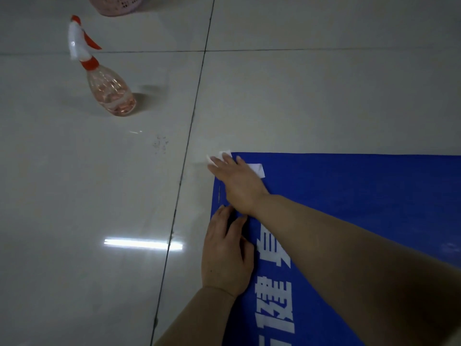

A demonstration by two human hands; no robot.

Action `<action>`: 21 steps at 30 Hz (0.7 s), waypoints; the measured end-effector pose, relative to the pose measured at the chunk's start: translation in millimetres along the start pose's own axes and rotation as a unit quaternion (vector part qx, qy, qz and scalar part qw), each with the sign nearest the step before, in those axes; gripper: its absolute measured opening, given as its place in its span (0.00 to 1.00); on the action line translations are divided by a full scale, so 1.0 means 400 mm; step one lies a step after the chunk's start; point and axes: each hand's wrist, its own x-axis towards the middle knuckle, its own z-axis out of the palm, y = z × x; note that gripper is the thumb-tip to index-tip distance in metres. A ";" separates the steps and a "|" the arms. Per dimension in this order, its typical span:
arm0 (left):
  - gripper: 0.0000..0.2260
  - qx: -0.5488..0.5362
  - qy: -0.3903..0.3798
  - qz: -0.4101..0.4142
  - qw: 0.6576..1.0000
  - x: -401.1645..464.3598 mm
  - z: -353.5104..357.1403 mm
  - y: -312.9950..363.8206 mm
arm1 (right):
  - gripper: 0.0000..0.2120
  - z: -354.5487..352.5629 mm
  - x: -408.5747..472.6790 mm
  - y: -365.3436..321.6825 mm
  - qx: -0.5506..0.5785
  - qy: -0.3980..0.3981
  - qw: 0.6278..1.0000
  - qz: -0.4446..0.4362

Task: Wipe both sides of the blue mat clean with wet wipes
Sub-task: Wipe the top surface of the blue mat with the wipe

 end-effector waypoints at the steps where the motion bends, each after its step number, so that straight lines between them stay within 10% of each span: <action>1: 0.19 0.003 0.000 0.001 1.000 0.000 0.001 -0.001 | 0.36 -0.005 -0.004 0.010 -0.004 -0.016 1.000 -0.017; 10: 0.18 0.020 0.004 -0.012 1.000 0.003 0.005 0.005 | 0.32 -0.037 -0.164 0.179 -0.005 0.106 0.940 0.325; 21: 0.18 0.002 -0.006 0.004 1.000 0.002 0.002 -0.004 | 0.37 -0.006 -0.035 0.035 -0.032 0.010 0.999 -0.002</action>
